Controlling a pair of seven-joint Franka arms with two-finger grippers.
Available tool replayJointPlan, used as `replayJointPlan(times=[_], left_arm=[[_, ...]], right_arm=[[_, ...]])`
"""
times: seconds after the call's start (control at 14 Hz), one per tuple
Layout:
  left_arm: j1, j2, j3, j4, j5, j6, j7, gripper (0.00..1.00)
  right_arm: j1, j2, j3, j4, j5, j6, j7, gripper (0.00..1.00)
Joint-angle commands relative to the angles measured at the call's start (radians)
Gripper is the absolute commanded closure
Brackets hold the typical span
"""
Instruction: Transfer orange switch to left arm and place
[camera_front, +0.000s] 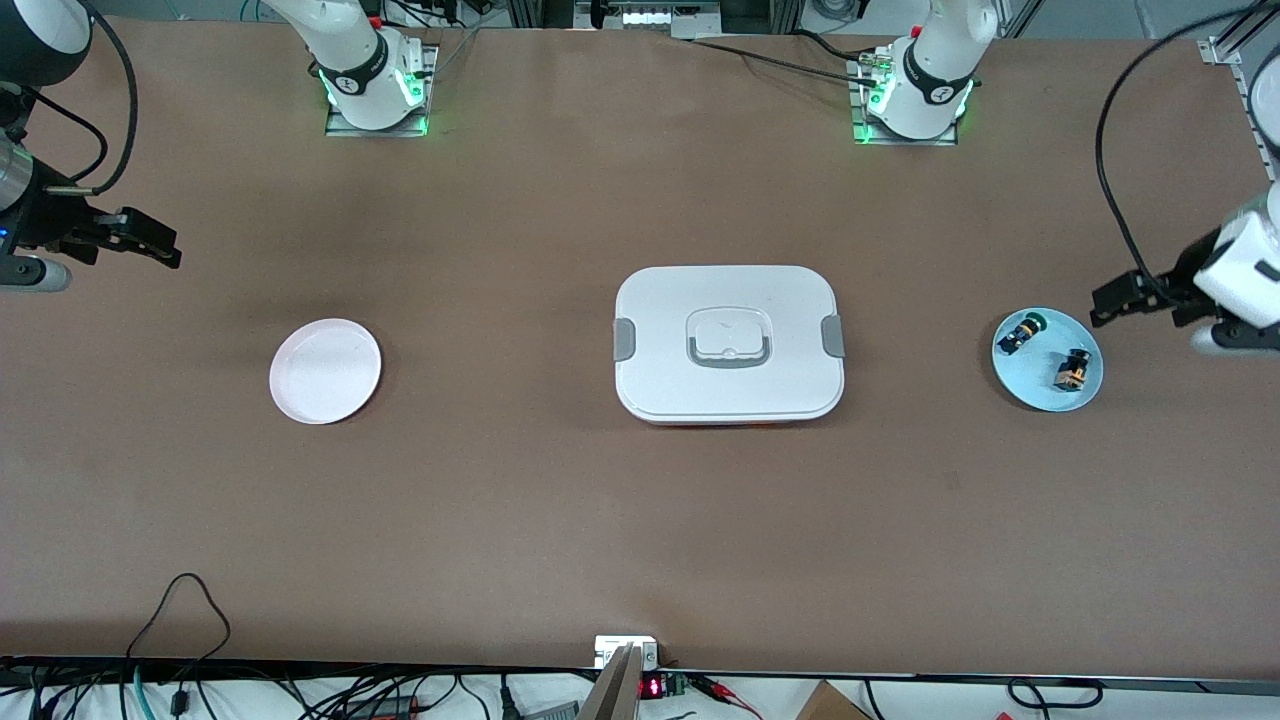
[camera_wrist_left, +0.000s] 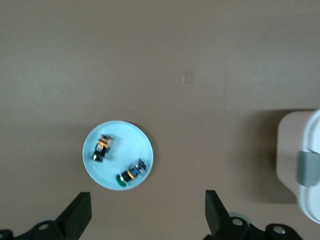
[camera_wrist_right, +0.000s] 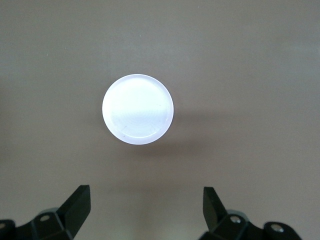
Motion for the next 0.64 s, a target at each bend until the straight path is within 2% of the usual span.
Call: replayJointPlan(times=[0.0,0.36,0.57], left_arm=[[-0.048,-0.031,0.022,0.022,-0.014,-0.044,-0.035,0.0],[-0.046,-0.039,0.02,0.019,-0.02,-0.053,-0.032,0.0],[-0.046,-0.039,0.023,0.019,-0.061,-0.053,-0.032,0.0]], right_arm=[[0.005,0.011,0.005,0.033,-0.001,-0.009,-0.002,0.0],[0.003,0.036,0.005,0.05,-0.001,-0.014,-0.01,0.0],[0.003,0.036,0.005,0.05,-0.001,-0.015,-0.014,0.0]])
